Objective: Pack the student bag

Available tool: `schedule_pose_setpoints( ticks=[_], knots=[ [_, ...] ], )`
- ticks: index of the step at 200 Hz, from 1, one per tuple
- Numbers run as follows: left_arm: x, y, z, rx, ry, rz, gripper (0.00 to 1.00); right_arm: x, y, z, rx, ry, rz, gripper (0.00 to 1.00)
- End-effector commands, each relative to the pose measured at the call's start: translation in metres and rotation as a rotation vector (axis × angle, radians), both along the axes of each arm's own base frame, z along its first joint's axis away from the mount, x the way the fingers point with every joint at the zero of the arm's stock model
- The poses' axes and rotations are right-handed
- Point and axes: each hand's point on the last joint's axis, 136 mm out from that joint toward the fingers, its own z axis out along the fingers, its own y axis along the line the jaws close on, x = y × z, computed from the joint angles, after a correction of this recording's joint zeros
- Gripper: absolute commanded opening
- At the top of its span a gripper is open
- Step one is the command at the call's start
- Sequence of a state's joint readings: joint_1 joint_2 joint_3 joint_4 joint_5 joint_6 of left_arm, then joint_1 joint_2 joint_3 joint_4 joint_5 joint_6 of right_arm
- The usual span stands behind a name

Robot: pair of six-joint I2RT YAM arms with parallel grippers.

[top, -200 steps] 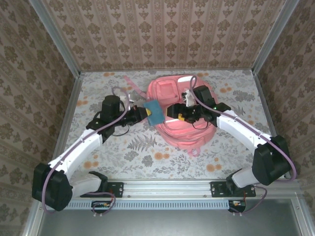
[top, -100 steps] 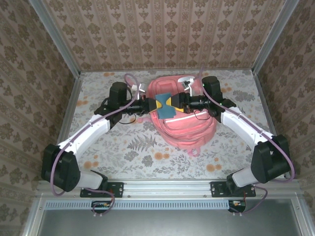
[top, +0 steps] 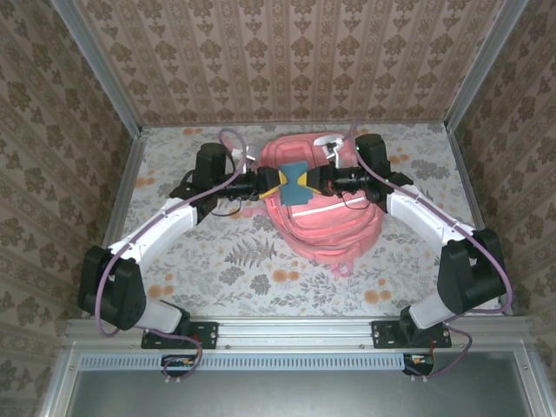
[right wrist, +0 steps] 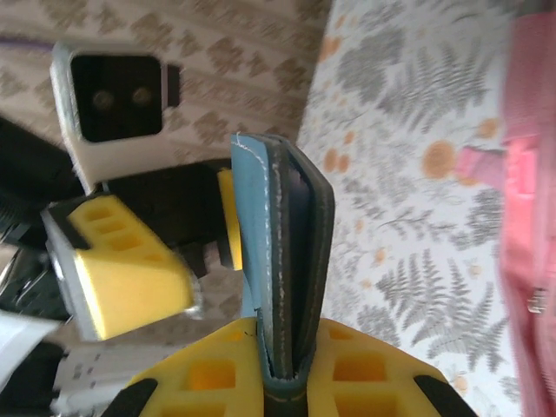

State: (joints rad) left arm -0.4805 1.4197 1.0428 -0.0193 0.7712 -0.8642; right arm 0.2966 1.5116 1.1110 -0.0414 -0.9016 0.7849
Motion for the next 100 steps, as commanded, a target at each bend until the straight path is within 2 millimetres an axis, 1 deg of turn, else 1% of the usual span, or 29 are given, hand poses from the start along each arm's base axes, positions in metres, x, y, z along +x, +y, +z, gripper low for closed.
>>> schedule_pose_setpoints(
  ticks=[1,11,15,20,35,53,66,71,92,100],
  knots=[
    [0.023,0.014,-0.006,0.137,-0.079,0.117,0.67,0.015,-0.044,-0.002,-0.117,-0.006,-0.209,0.08],
    [0.026,0.016,-0.011,0.202,-0.114,0.134,0.71,0.018,-0.066,-0.009,-0.174,0.012,-0.294,0.08],
    [0.027,0.016,-0.013,0.228,-0.129,0.136,0.73,0.020,-0.074,-0.015,-0.202,0.030,-0.325,0.07],
    [0.027,0.015,-0.016,0.257,-0.147,0.134,0.75,0.017,-0.086,-0.011,-0.227,0.021,-0.367,0.07],
    [0.026,0.007,-0.020,0.330,-0.209,0.106,0.81,0.011,-0.119,-0.019,-0.314,0.051,-0.477,0.07],
    [0.021,-0.009,-0.027,0.416,-0.291,0.040,0.87,-0.001,-0.158,-0.026,-0.402,0.087,-0.601,0.07],
    [0.016,-0.022,-0.034,0.496,-0.359,-0.018,0.90,-0.010,-0.182,-0.027,-0.439,0.107,-0.675,0.07],
    [0.014,-0.027,-0.038,0.530,-0.383,-0.043,0.91,-0.017,-0.191,-0.032,-0.459,0.137,-0.697,0.08],
    [0.004,-0.054,-0.046,0.617,-0.501,-0.154,0.93,-0.035,-0.220,-0.041,-0.486,0.193,-0.781,0.08],
    [-0.001,-0.065,-0.048,0.628,-0.539,-0.195,0.93,-0.041,-0.228,-0.044,-0.484,0.212,-0.806,0.08]
  ],
)
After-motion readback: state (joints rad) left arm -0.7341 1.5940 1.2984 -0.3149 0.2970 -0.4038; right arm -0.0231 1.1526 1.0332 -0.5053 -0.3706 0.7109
